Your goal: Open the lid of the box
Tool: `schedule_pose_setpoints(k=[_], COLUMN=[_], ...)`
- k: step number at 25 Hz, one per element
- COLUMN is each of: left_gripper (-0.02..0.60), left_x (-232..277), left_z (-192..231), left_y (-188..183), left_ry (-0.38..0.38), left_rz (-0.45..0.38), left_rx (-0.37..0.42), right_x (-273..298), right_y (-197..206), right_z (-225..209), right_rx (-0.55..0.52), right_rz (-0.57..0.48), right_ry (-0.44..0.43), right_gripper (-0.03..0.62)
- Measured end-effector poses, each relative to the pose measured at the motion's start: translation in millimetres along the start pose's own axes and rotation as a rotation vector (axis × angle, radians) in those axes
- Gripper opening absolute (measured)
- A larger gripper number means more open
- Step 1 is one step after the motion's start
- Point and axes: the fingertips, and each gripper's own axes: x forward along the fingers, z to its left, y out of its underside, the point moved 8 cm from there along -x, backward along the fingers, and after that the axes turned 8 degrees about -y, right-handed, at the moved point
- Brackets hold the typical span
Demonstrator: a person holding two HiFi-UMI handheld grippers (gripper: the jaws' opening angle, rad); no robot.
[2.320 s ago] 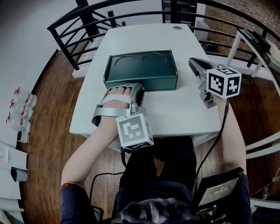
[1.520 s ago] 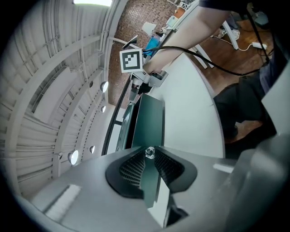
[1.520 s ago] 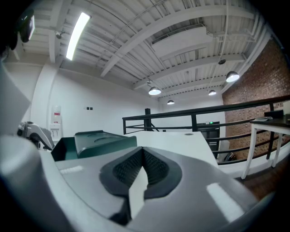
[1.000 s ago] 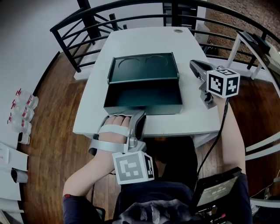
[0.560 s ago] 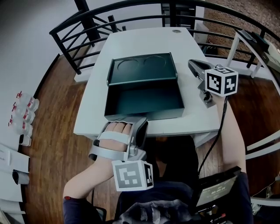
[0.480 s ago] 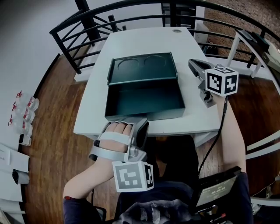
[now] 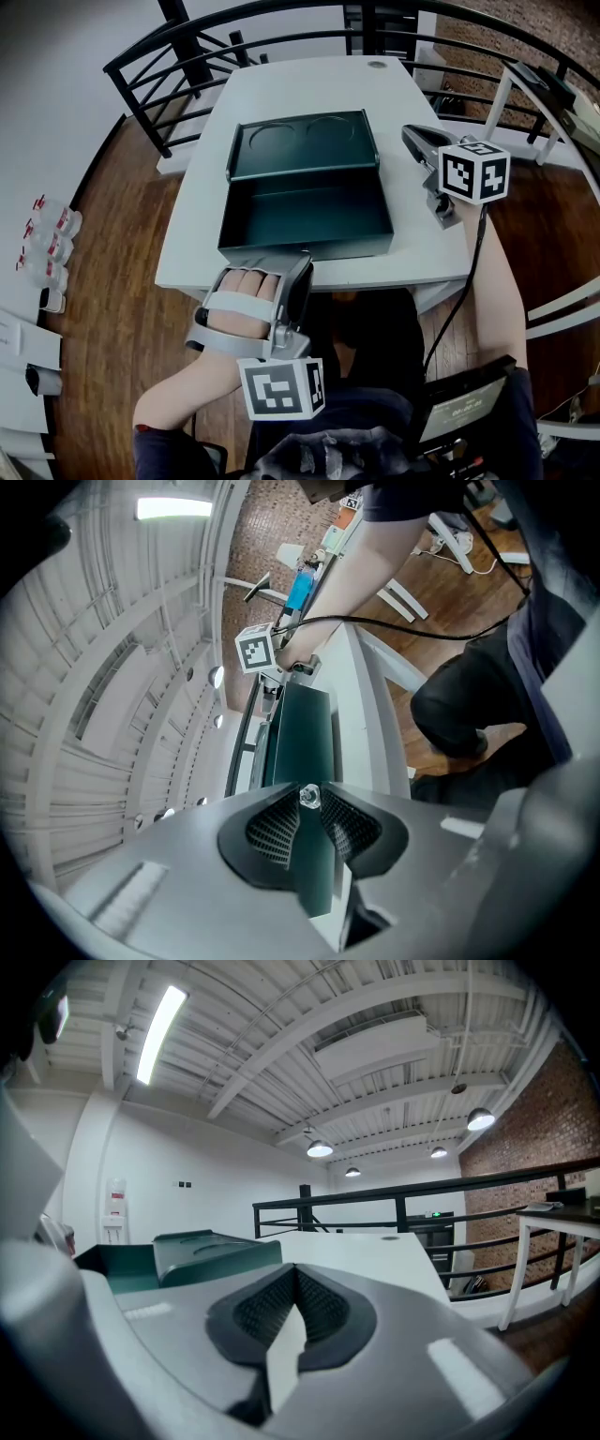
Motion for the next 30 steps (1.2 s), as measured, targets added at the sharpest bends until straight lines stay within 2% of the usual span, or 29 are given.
schedule_pose_setpoints(k=[7, 11, 17, 20, 23, 27, 30], left_gripper=[0.084, 0.080, 0.018, 0.018, 0.018, 0.017, 0.017], left_x=[-12.5, -17.3, -3.9, 3.8, 7.9, 13.7, 27.0], left_z=[5.8, 20.3, 41.0, 51.9, 66.8, 89.2, 98.3], left_y=[-2.9, -0.8, -1.6, -7.0, -1.2, 25.4, 48.5], left_ry=[-0.052, -0.071, -0.099, -0.075, -0.071, -0.048, -0.042], left_rz=[-0.054, -0.084, -0.098, -0.107, -0.106, -0.110, -0.067], left_rx=[-0.007, -0.048, -0.064, -0.078, -0.134, -0.299, -0.342], right_x=[0.0, -0.4, -2.1, -1.2, -0.8, 0.8, 0.0], right_y=[-1.6, -1.8, -1.6, -2.0, -1.4, -3.1, -3.5], right_z=[-0.9, -0.6, 0.7, 1.8, 3.5, 6.8, 9.6], right_rx=[-0.002, 0.000, -0.001, -0.002, 0.000, -0.003, -0.005], right_rz=[0.000, -0.001, 0.001, 0.000, 0.000, 0.001, 0.004], right_ry=[0.000, 0.002, 0.005, 0.006, 0.008, 0.001, -0.008], right_gripper=[0.005, 0.005, 0.005, 0.005, 0.005, 0.005, 0.005])
